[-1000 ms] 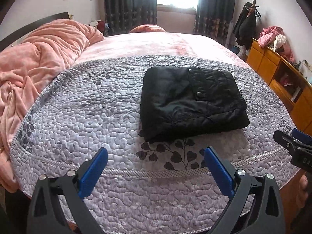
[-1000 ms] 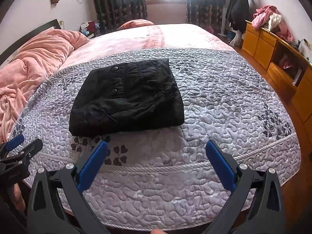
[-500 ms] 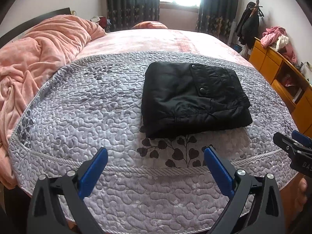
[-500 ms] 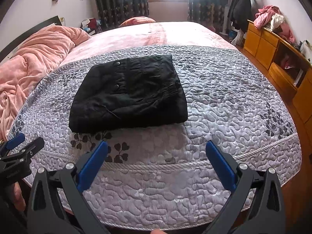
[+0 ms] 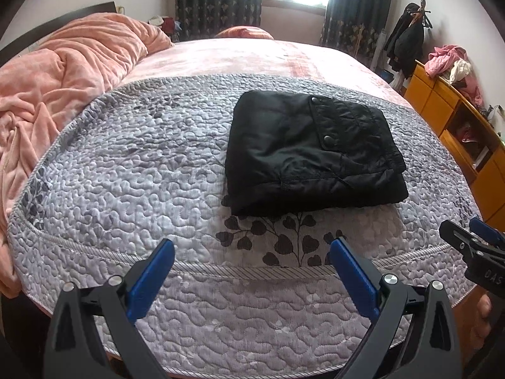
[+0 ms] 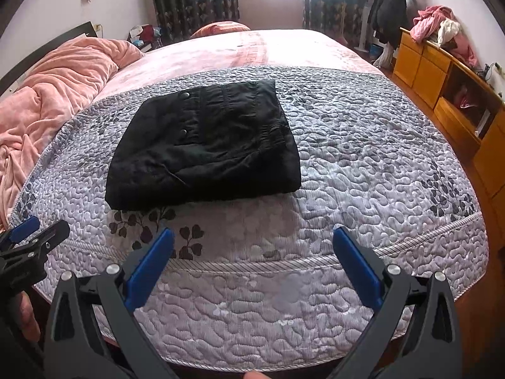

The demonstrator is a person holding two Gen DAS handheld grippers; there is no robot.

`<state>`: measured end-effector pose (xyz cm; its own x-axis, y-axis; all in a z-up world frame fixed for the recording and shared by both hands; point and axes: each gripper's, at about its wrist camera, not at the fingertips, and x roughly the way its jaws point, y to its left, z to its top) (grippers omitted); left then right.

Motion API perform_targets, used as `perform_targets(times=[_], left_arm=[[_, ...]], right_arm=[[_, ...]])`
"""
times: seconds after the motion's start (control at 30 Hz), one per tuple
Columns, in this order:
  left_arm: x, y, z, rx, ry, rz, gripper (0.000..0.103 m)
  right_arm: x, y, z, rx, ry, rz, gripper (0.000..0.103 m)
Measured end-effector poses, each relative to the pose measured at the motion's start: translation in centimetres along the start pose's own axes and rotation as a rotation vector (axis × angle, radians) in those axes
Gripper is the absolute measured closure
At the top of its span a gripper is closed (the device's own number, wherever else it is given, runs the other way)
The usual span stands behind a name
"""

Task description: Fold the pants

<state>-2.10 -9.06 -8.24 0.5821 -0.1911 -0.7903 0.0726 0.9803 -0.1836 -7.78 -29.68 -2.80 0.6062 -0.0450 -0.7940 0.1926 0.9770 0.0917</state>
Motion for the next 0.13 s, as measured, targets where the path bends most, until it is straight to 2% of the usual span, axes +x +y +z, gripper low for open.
perform_targets(times=[0.13], left_arm=[[-0.24, -0.21, -0.05, 0.008, -0.009, 0.002, 0.004]], right_arm=[[-0.04, -0.14, 0.03, 0.004, 0.0, 0.003, 0.003]])
